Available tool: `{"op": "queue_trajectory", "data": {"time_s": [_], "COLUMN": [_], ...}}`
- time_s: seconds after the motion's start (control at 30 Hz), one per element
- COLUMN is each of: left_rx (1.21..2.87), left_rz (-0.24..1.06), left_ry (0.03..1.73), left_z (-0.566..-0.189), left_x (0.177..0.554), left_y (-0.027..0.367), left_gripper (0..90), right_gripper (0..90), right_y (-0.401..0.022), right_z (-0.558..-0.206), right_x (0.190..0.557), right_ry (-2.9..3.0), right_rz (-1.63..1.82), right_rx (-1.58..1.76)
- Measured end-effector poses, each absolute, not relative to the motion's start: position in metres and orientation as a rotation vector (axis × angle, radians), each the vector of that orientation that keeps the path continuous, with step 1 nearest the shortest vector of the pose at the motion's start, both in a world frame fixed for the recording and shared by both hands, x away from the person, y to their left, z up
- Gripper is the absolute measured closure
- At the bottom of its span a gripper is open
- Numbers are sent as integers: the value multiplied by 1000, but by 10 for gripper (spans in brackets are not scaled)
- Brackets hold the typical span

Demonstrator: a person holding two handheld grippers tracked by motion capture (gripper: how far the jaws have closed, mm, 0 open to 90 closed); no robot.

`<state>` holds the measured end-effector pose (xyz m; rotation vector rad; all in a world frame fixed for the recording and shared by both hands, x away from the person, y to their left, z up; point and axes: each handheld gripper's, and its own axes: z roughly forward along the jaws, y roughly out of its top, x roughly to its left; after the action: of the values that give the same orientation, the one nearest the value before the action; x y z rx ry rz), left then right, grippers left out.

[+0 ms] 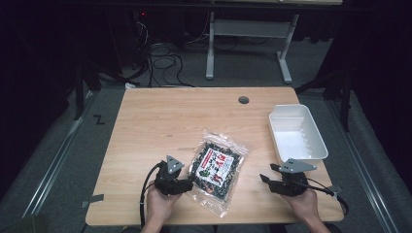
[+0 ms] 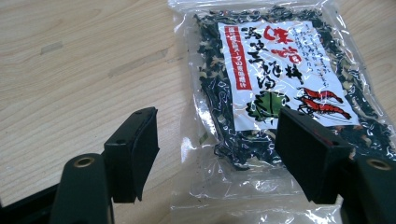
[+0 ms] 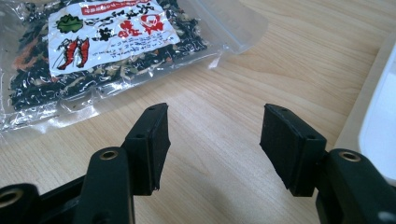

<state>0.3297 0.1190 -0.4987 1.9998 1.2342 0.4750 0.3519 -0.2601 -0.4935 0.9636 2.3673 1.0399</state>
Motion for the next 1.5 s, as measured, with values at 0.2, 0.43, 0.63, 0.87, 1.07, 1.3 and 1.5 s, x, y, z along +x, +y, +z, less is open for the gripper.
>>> {"op": "queue_trajectory", "data": {"time_s": [0.2,0.43,0.63,0.87,1.07,1.3,1.5], "left_rx": [2011,2042,2065,2085,2142,2195,2207], "left_rz": [481,469,447,427,401,378,347], "left_ry": [1223,1238,1268,1292,1292,1256,1221], "left_z": [-498,-498,-499,-503,-511,-517,-518], "left_x": [330,336,345,354,360,360,360], "left_y": [114,105,98,92,84,78,80], "left_gripper": [299,279,256,242,217,215,269], "right_gripper": [426,430,422,418,407,406,405], "right_y": [-260,-271,-273,-269,-267,-265,-264], "right_z": [-495,-494,-493,-496,-498,-499,-500], "right_x": [350,354,351,350,350,350,351], "right_ry": [2368,2335,2306,2324,2334,2351,2366], "right_rz": [1021,1059,1067,1044,1024,1010,1002], "right_rx": [952,1025,1022,991,979,960,955]}}
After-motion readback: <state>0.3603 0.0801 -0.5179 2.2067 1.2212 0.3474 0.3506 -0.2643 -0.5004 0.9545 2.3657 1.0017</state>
